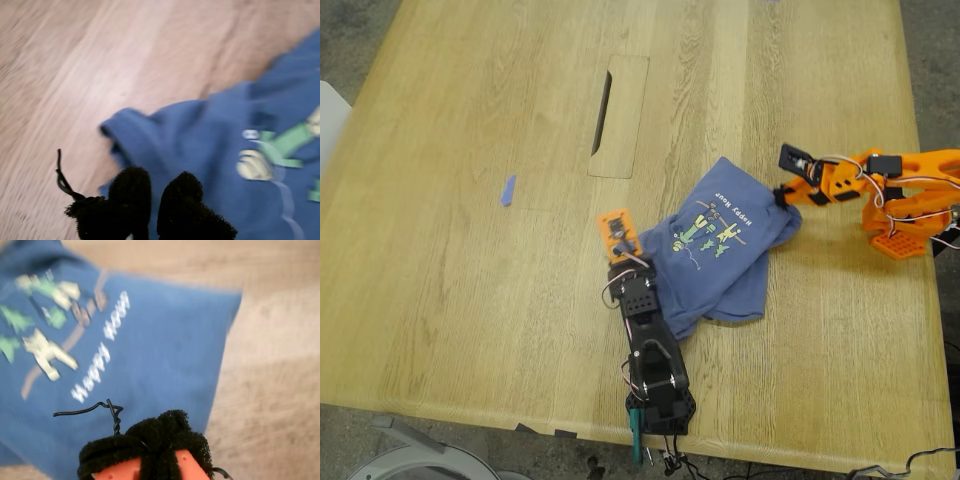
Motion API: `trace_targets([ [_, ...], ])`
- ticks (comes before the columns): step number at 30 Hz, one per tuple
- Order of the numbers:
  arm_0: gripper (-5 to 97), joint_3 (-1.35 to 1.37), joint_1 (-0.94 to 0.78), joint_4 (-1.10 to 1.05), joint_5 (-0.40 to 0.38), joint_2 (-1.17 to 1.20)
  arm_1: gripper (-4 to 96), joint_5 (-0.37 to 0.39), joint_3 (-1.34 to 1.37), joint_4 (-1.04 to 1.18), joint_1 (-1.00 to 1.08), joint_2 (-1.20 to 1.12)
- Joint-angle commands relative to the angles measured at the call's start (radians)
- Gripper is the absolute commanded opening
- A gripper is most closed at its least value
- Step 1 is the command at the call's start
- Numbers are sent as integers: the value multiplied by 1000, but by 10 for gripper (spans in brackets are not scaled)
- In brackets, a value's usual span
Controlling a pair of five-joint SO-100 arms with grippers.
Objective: Fold a T-shirt
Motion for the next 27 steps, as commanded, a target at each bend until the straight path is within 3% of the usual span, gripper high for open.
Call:
trace_targets([
  [1, 15, -207, 144, 54, 12, 55, -1, -20, -193, -51, -26, -129],
  [6, 1, -239, 327, 81, 11, 25, -1, -29, -407, -187, -135, -430],
  [12, 1, -104, 387, -18, -2, -34, -1, 5, -394, -399, -195, -666],
  [18, 1, 57, 239, -221, -11, -138, -1, 34, -210, -563, -232, -693],
  [27, 3, 5, -34, -350, -11, -337, -1, 40, 115, -667, -239, -497],
])
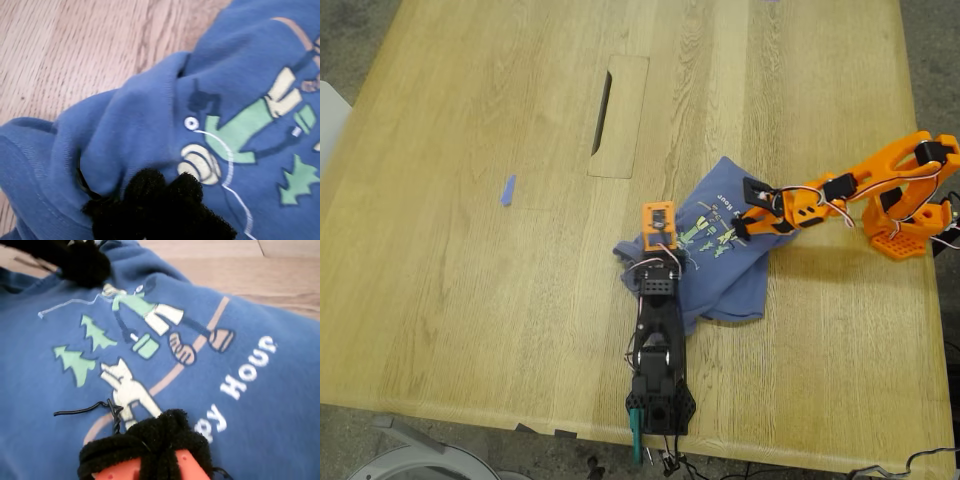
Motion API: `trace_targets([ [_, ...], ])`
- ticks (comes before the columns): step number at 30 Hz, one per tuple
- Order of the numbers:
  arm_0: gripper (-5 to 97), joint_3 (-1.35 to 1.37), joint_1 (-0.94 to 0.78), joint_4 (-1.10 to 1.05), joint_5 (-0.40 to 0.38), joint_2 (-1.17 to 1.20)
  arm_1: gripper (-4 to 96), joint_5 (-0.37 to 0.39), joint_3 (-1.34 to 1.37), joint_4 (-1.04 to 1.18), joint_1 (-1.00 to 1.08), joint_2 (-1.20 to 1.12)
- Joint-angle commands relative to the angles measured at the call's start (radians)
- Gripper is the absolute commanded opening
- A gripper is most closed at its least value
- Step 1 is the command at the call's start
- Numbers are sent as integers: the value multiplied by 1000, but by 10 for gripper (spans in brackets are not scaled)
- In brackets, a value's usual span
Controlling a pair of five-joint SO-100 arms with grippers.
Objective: Fold a T-shirt
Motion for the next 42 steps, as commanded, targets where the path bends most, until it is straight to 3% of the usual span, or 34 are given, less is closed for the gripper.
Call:
trace_targets([
  [1, 4, -78, -120, -34, -2, -17, -1, 3, 114, 12, 11, 146],
  [5, 3, -89, -232, -34, 0, -44, -1, 5, 325, 199, 64, 495],
  [13, 5, -117, -308, -74, 8, -74, -1, -14, 477, 914, 256, 1348],
  [19, 4, -183, -334, -63, 3, -18, -1, -40, 407, 951, 367, 1345],
  [32, 4, -150, -589, 141, 11, 304, -1, -71, 351, 856, 897, 1374],
  [37, 1, -2, -755, 149, 9, 503, -1, -72, 396, 767, 1045, 1376],
  [42, 0, 255, -946, 244, 20, 864, -1, -78, 448, 681, 1243, 1379],
])
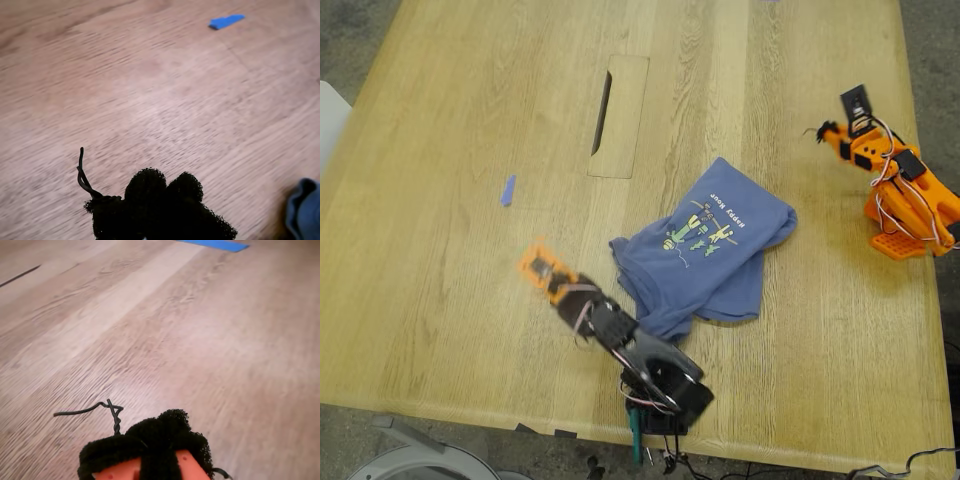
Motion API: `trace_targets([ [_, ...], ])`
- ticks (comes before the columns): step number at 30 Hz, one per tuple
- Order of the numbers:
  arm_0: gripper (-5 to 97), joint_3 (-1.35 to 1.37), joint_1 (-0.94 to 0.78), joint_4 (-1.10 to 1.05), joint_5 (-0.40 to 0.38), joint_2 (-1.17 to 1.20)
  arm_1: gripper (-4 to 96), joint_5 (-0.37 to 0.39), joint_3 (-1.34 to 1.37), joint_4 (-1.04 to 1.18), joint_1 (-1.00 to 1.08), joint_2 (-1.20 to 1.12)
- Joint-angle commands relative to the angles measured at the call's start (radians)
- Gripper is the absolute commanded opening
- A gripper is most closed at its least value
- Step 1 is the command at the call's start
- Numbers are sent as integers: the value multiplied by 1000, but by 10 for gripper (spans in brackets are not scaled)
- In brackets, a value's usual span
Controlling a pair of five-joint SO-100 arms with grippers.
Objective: Fold a T-shirt
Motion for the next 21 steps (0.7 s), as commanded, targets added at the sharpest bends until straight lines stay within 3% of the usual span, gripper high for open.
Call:
trace_targets([
  [1, 0, 112, -117, 61, 2, 285, -1, -9, 14, -43, 87, 12],
  [9, 0, 360, -227, 322, -28, 847, -1, -20, 81, -57, 202, 15],
  [17, -1, 360, -301, 430, -58, 841, -1, -9, 161, -61, 413, 17],
  [21, -1, 359, -288, 531, -150, 842, -1, 0, 164, 32, 505, 17],
])
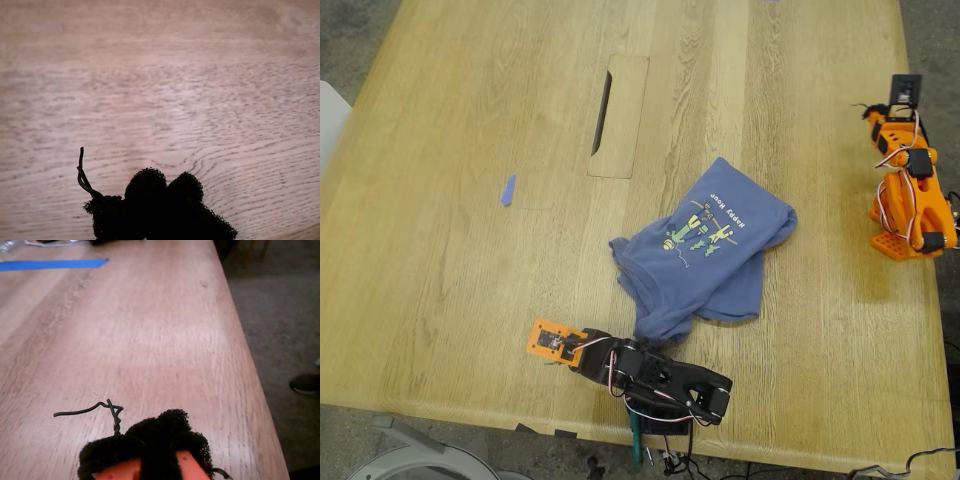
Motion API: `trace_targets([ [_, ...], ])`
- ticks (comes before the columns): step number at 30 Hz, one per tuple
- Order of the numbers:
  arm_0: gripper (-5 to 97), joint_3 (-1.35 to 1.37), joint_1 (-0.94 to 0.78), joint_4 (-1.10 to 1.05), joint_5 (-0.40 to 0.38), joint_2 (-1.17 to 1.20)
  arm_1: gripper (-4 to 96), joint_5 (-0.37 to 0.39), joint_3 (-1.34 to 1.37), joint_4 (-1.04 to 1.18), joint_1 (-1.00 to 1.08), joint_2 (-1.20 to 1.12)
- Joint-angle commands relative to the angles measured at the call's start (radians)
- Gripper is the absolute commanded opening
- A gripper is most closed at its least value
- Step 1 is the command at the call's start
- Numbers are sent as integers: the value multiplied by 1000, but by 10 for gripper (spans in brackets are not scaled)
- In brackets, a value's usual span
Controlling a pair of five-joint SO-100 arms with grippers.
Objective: Fold a T-shirt
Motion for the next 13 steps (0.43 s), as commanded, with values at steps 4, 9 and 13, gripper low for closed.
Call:
trace_targets([
  [4, 0, -18, 12, 60, -63, 114, -1, 18, 69, 61, 77, 12],
  [9, 0, -18, -57, 156, -84, 114, -1, 21, 69, 103, 146, 12],
  [13, 0, -18, -69, 181, -84, 114, -1, 21, 69, 178, 175, 12],
])
